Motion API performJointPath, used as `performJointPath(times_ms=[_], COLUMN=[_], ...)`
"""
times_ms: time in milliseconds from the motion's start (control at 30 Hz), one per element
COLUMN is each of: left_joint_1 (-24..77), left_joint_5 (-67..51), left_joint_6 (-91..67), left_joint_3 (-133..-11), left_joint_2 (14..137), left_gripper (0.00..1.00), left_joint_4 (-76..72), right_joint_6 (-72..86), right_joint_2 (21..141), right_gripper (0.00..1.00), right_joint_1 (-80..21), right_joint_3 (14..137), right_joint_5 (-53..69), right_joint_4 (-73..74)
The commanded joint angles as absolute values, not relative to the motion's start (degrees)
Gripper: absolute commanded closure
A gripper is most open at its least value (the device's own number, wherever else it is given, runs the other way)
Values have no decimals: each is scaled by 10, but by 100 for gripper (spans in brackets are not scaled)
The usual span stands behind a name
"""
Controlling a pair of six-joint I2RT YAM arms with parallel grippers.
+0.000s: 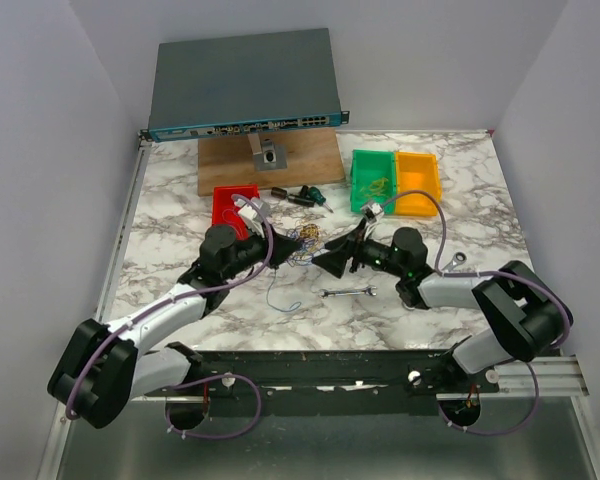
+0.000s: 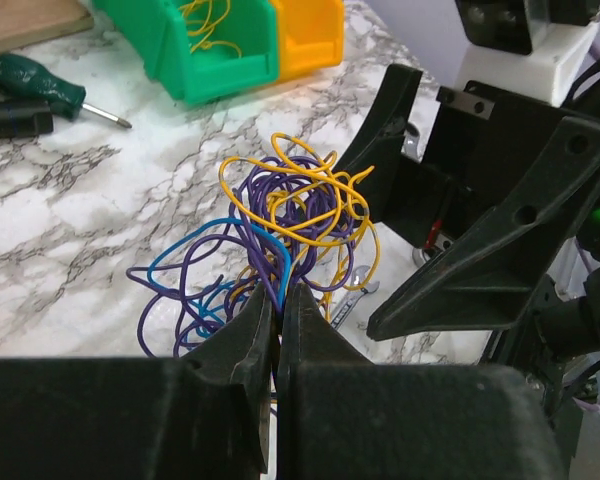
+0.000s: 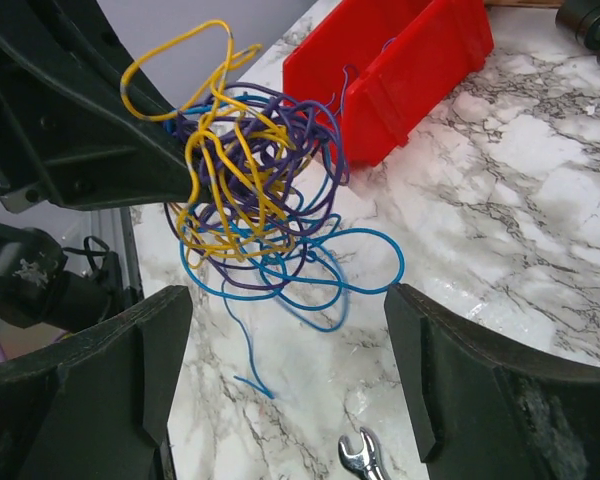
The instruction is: Untangle the cables
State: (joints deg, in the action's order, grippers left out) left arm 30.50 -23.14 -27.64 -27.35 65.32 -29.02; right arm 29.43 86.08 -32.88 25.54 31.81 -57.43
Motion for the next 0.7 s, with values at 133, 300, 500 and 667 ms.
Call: performJointPath(times_ms=[133,300,500,667], left_joint_1=[308,326,340,340], left_joint_5=[-309,-370,-373,-305], left_joint_6=[-274,-275,-270,-258], left_joint_3=[-305,-335,-328,-304], left_joint_2=[678,728,725,682], left_gripper=[100,98,62,34], left_joint_4=[-319,-324,-342,-327], right_joint_6=[264,269,278,274], right_joint_2=[814,824,834,803], right_gripper=[0,0,56,94], right_joint_1=[-337,-336,-336,-336], right_joint_3=[235,240,249,238], right_joint_5=[260,294,296,206], right_joint_4=[-580,-589,-588,-559])
